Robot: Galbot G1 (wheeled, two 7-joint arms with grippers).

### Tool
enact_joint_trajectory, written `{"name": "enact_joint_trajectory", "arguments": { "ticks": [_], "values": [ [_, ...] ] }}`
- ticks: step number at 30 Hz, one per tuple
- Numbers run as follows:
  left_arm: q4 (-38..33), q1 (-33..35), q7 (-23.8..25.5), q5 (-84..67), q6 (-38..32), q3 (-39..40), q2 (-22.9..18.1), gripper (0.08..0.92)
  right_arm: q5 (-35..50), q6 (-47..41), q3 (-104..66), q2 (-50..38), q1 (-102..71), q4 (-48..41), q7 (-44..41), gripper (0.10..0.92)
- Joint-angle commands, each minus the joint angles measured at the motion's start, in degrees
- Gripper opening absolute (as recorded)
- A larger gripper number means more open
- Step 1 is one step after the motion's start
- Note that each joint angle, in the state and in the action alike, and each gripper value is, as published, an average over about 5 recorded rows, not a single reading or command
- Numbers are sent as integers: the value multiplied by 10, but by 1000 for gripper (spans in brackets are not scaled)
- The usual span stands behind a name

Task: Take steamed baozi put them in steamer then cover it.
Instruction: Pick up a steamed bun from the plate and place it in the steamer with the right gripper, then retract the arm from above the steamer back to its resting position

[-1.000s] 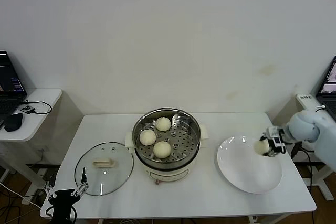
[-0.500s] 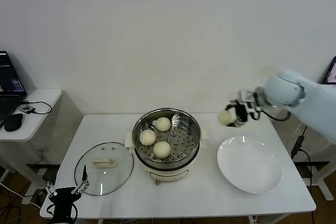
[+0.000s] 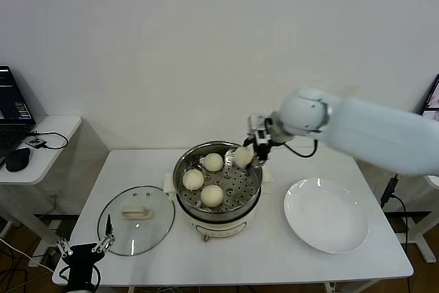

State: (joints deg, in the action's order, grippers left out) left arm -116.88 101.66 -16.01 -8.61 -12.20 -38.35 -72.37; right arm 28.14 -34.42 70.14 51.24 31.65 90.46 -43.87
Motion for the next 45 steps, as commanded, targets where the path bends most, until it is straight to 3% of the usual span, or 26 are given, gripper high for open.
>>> {"name": "enact_joint_trajectory", "arguments": {
  "ticks": [1,17,20,25,28,33,39,45],
  "values": [
    [0,1,-1,-1,0,-3,-1,823,-9,-31,12,97,-77,-79,33,636],
    [4,0,-2,0,-1,-1,-4,823,-36,-31,-1,101,-100,-97,37,638],
    [3,1,-2,0,-1,-2,-4,823,-30,-36,-11,90,-95,-84,38,669],
    [3,1,-2,-1,-1,-3,-2,823,-1,-45,-33,40,-70,-18,43,790],
    [5,-1,-2,-2,-1,-2,-2,823,11,-49,-44,-3,-56,36,65,818],
    [11,-7,-3,-4,-4,0,0,823,31,-21,-94,-103,-97,113,196,823],
    [25,-20,-3,-1,-8,-2,2,823,68,109,-319,-242,-377,199,433,823],
    [45,-35,-9,19,-12,-3,1,823,2,272,-754,-224,-842,225,464,823]
  ]
}}
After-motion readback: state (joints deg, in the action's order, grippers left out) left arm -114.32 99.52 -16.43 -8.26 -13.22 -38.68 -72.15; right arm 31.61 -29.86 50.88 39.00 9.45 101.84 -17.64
